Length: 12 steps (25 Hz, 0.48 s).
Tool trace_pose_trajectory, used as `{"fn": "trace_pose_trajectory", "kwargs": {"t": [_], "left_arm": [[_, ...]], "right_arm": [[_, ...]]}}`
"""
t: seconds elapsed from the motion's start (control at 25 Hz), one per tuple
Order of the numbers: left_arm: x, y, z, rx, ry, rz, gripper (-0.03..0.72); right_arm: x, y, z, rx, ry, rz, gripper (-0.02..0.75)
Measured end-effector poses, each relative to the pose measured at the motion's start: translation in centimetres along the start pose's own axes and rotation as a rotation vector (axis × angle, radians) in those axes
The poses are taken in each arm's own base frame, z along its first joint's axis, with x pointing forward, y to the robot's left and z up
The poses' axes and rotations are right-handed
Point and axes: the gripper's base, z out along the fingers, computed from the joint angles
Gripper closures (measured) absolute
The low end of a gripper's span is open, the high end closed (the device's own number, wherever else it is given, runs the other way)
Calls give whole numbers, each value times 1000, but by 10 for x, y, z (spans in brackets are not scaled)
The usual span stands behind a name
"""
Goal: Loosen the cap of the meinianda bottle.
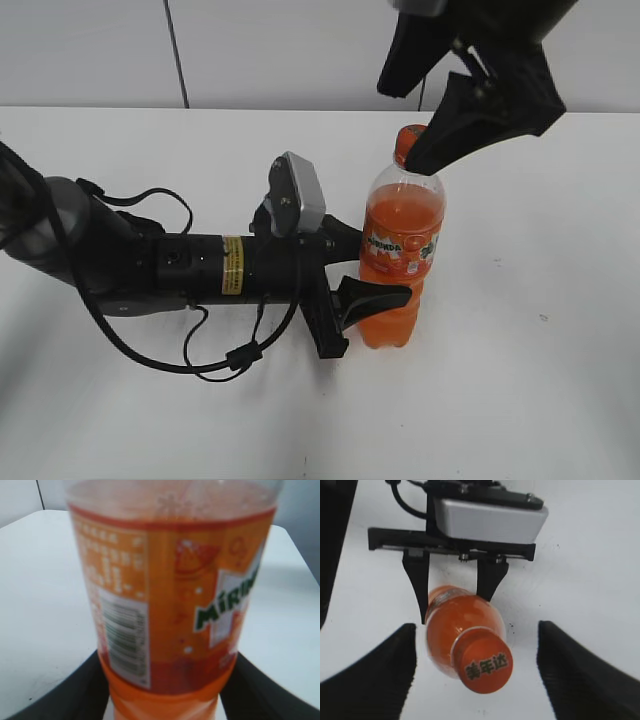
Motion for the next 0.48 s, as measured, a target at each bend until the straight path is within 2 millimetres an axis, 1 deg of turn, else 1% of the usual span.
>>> {"fn": "trace_pose_trajectory", "kwargs": {"t": [0.08,0.16,0.24,0.36,0.44,0.48], "left_arm": [[0,0,0,0,0,0,286],[0,0,0,0,0,0,286],[0,0,0,0,0,0,286],[0,0,0,0,0,0,286],[0,0,0,0,0,0,286],[0,0,0,0,0,0,286]], "right_arm": [[-3,4,-12,26,-13,100,139],[-5,6,-20,45,-24,266,194],[-5,8,-24,57,-23,511,229],[-2,7,-24,75,-8,991,248],[1,6,-24,105,-1,1167,251],[1,5,-24,117,-2,1210,251]]}}
